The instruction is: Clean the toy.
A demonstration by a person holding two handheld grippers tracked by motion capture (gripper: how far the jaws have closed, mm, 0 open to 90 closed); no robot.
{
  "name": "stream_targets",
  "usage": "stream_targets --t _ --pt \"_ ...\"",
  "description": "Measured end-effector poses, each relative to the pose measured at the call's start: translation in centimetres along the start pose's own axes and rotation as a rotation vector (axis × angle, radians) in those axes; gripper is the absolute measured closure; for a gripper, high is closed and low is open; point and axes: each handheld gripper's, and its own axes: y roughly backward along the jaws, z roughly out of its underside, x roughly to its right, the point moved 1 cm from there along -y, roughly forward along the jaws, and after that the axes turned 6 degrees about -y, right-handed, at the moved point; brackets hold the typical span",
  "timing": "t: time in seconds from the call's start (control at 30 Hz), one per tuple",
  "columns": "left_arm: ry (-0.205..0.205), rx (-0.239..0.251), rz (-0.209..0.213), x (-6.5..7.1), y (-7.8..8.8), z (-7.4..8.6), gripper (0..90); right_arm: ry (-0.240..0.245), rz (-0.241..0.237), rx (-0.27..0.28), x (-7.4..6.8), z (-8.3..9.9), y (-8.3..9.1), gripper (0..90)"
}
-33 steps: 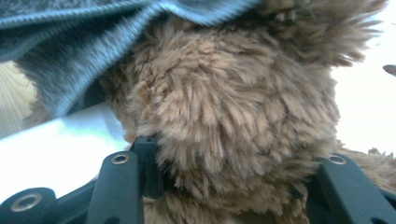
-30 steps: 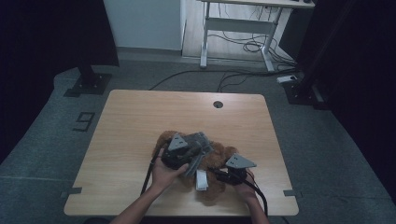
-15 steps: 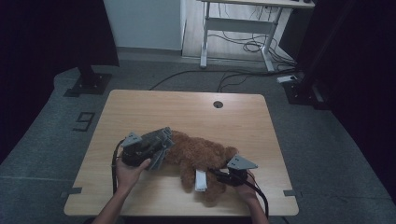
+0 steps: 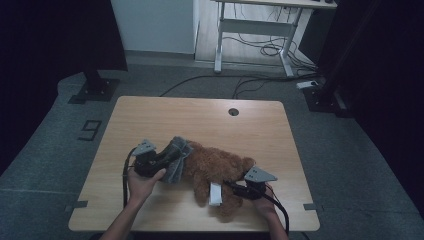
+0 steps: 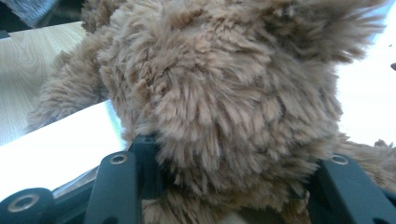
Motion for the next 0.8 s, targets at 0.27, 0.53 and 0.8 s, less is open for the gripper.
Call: stream_targets --t 0.27,0.53,0.8 --pt "-0.144 -0.059 0.154 7.8 -5.8 -2.0 77.4 -0.003 0.000 0.001 0.1 0.0 0.0 46.0" --pt "-0.278 -0.133 0.185 13.2 -10.7 -0.8 77.2 -0.011 -0.005 0.008 0.2 0.2 0.0 45.9" --pt "-0.229 -0.090 0.148 10.8 -9.0 -0.1 77.5 -0.004 -0.003 -0.004 0.2 0.3 0.0 46.6"
